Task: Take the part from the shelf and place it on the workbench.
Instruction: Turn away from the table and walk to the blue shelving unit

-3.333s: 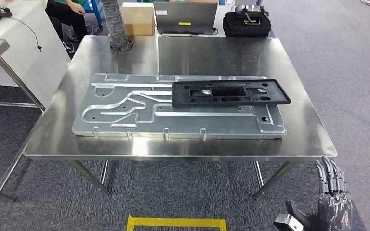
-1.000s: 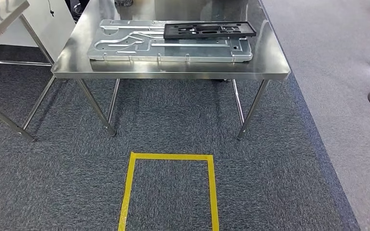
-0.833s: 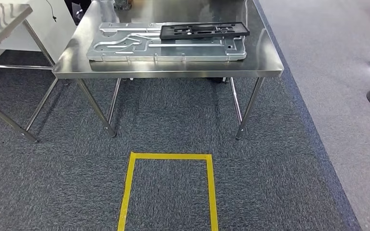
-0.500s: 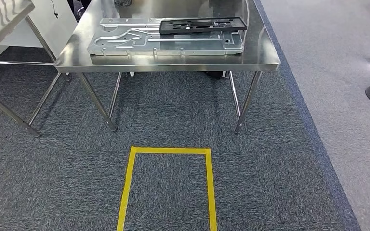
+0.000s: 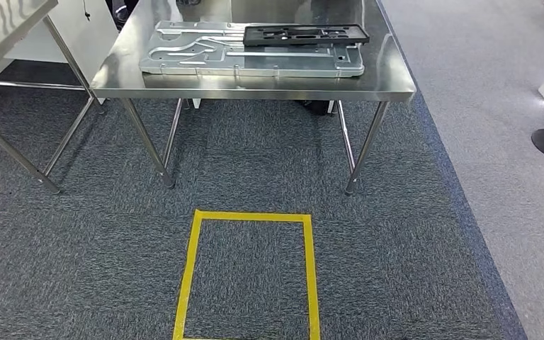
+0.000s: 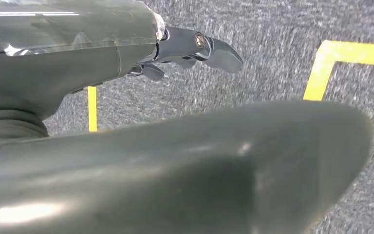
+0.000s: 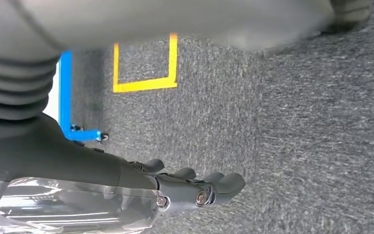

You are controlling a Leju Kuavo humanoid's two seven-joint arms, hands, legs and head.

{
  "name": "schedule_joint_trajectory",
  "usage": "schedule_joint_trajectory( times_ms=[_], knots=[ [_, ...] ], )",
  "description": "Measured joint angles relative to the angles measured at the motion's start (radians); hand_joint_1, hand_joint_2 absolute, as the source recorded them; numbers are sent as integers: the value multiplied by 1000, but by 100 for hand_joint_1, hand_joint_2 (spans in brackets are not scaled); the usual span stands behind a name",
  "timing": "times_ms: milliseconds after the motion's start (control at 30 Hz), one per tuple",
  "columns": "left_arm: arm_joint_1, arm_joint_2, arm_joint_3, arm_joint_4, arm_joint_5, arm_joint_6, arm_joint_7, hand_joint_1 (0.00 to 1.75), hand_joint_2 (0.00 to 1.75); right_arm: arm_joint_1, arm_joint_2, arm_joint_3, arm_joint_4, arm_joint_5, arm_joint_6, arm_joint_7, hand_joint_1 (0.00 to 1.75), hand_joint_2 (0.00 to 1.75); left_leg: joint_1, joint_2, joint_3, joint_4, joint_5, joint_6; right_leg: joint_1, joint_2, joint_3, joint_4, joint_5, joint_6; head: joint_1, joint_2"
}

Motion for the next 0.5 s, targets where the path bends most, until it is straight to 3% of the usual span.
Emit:
schedule_joint_trajectory(
  times_ms=[33, 100, 133, 167, 233, 300, 467, 500],
  knots=[
    [-1, 1, 0, 0, 0, 0, 1, 0, 44, -1, 1, -1, 0, 0, -1, 3, 0, 175, -4, -1, -4, 8, -2, -2, -2, 1, 22, -45, 10, -3, 0, 0],
    [-4, 4, 0, 0, 0, -2, 2, 0, 131, -2, 3, -4, 1, 1, -5, 11, 0, 87, -11, -2, -11, 16, -5, -5, -1, 3, 27, -64, 11, -11, 0, 0],
    [-4, 4, 1, 0, 0, -2, 2, 0, 131, -2, 3, -5, 1, 1, -7, 14, 0, 44, -10, -2, -12, 15, -2, -8, 1, 3, 24, -63, 12, -16, 0, 0],
    [-5, 4, 1, 0, 1, -3, 2, 0, 87, -2, 3, -6, 1, 0, -8, 14, 0, 0, -9, -2, -12, 15, 0, -11, 4, 3, 23, -63, 15, -18, 0, 0],
    [-5, 4, 3, 0, 2, -3, 0, 0, 87, -2, 3, -10, 1, 0, -7, 10, 0, 0, -6, -2, -14, 13, 4, -16, 7, 3, 20, -63, 18, -23, 0, 0],
    [-5, 4, 5, 0, 3, -4, -3, 0, 175, -2, 2, -13, 1, -2, -7, 4, 0, 0, -3, -2, -15, 13, 6, -19, 9, 3, 18, -62, 19, -25, 0, 0],
    [-5, 4, 6, 0, 3, -4, -6, 0, 175, -3, 1, -20, 1, -3, -6, -4, 0, 0, 0, -2, -16, 13, 8, -23, 12, 3, 18, -62, 20, -27, 0, 0],
    [-5, 4, 6, 0, 3, -4, -6, 0, 175, -3, 1, -21, 1, -3, -6, -6, 0, 44, 0, -2, -16, 13, 8, -23, 12, 3, 18, -62, 20, -27, 0, 0]
  ],
)
